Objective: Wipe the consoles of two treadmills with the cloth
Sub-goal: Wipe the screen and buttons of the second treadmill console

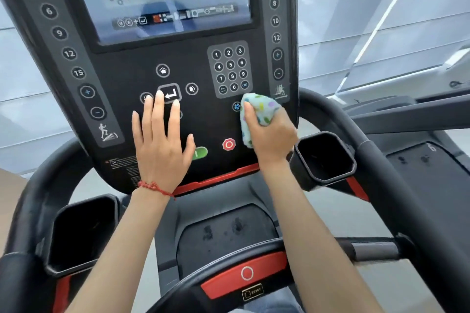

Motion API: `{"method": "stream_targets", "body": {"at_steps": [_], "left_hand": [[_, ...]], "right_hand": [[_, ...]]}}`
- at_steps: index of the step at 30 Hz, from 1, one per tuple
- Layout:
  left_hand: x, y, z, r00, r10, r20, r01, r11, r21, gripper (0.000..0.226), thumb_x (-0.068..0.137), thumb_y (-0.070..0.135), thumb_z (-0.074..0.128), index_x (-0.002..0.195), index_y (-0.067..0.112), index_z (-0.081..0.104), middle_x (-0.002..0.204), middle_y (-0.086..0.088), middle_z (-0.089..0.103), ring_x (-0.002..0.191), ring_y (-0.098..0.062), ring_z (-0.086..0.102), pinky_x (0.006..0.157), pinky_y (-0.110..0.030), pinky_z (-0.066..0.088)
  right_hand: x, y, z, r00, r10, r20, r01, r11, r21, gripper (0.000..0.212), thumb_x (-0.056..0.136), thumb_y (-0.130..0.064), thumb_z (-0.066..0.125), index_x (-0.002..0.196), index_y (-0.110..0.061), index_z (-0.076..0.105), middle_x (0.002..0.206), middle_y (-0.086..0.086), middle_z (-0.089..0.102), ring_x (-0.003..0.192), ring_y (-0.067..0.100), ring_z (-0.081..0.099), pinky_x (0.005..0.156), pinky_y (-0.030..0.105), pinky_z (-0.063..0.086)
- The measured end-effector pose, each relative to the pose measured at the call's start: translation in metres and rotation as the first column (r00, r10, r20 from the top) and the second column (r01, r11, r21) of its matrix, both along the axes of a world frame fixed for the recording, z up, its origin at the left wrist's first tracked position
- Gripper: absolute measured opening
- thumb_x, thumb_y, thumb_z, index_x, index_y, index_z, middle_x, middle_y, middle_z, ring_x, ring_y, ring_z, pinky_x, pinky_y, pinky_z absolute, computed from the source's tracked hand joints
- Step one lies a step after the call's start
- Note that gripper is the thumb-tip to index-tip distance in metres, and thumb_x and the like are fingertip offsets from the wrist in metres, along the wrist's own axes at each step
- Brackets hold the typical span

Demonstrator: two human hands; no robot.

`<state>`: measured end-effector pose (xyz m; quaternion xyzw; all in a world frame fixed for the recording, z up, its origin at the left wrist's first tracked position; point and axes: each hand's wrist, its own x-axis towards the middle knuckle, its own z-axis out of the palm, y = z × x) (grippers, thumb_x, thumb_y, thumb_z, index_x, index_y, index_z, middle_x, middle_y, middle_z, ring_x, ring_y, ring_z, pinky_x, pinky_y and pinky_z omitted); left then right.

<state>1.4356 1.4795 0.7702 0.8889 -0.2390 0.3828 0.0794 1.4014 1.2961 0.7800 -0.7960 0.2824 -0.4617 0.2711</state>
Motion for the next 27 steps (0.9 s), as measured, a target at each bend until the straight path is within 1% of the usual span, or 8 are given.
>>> {"method": "stream_targets", "body": {"at_steps": [3,7,9,11,13,15,23,27], "left_hand": [[-0.001,-0.003,-0.001,1.000,0.007,-0.007,-0.007,1.000,-0.017,0.051,0.088,0.024,0.054,0.132,-0.001,0.046,0.143,-0.028,0.035,0.135,-0.041,0.028,0.112,-0.053,0.018],[-0.001,-0.011,0.000,1.000,0.008,-0.013,-0.008,0.999,-0.042,0.052,0.087,0.024,0.056,0.132,0.000,0.046,0.143,-0.029,0.035,0.136,-0.041,0.027,0.112,-0.054,0.017],[0.000,-0.016,0.002,1.000,-0.007,-0.007,0.007,0.999,-0.047,0.052,0.086,0.023,0.057,0.131,0.000,0.047,0.142,-0.029,0.036,0.135,-0.041,0.028,0.111,-0.054,0.018],[0.002,-0.023,0.007,1.000,-0.026,0.005,0.026,0.998,-0.051,0.052,0.085,0.022,0.057,0.131,0.000,0.048,0.142,-0.028,0.037,0.135,-0.040,0.029,0.111,-0.053,0.019],[0.003,-0.032,0.012,0.999,-0.043,0.019,0.043,0.998,-0.052,0.053,0.085,0.022,0.057,0.133,0.001,0.047,0.142,-0.027,0.037,0.135,-0.039,0.029,0.112,-0.052,0.019],[0.004,-0.044,0.016,0.998,-0.063,0.028,0.065,0.997,-0.047,0.053,0.085,0.023,0.056,0.132,0.001,0.048,0.143,-0.026,0.038,0.135,-0.038,0.030,0.112,-0.051,0.019],[0.017,-0.070,0.027,0.996,-0.082,0.047,0.084,0.996,-0.040,0.052,0.087,0.024,0.055,0.133,0.002,0.047,0.143,-0.024,0.039,0.135,-0.037,0.030,0.112,-0.052,0.020],[0.021,-0.075,0.029,0.997,-0.060,0.046,0.062,0.997,-0.047,0.052,0.086,0.023,0.056,0.133,0.002,0.048,0.143,-0.023,0.038,0.136,-0.036,0.029,0.112,-0.053,0.019]], "right_hand": [[0.000,0.031,-0.012,0.992,0.123,-0.029,-0.126,0.970,-0.209,0.051,0.072,-0.059,0.059,0.056,-0.011,0.054,0.050,0.001,0.054,0.042,0.016,0.054,0.038,0.023,0.039],[0.001,0.021,-0.015,0.990,0.119,-0.070,-0.136,0.924,-0.358,0.058,0.081,-0.064,0.046,0.055,-0.013,0.053,0.050,0.000,0.052,0.041,0.015,0.051,0.036,0.023,0.036],[-0.003,0.002,-0.014,0.998,0.062,-0.034,-0.069,0.947,-0.315,0.058,0.081,-0.063,0.047,0.055,-0.012,0.054,0.049,0.003,0.054,0.040,0.019,0.052,0.036,0.023,0.038],[-0.011,-0.025,-0.011,0.995,-0.094,-0.038,0.087,0.983,-0.160,0.057,0.072,-0.062,0.051,0.056,-0.007,0.055,0.049,0.009,0.058,0.043,0.028,0.057,0.038,0.023,0.040],[-0.017,-0.049,-0.009,0.978,-0.173,-0.120,0.182,0.981,0.064,0.065,0.068,-0.066,0.052,0.065,-0.001,0.059,0.062,0.017,0.065,0.059,0.035,0.064,0.052,0.032,0.047],[-0.019,-0.059,-0.010,0.973,-0.168,-0.158,0.196,0.963,0.182,0.065,0.068,-0.063,0.055,0.073,0.001,0.062,0.074,0.019,0.068,0.072,0.038,0.065,0.064,0.036,0.048],[-0.009,-0.062,-0.008,0.987,-0.149,-0.065,0.159,0.968,0.193,0.070,0.065,-0.070,0.044,0.069,-0.002,0.061,0.069,0.013,0.067,0.068,0.034,0.064,0.061,0.031,0.044],[0.006,-0.065,0.017,0.994,-0.092,-0.060,0.101,0.982,0.159,0.066,0.067,-0.069,0.050,0.074,-0.005,0.064,0.074,0.012,0.069,0.073,0.032,0.064,0.064,0.030,0.045]]}}
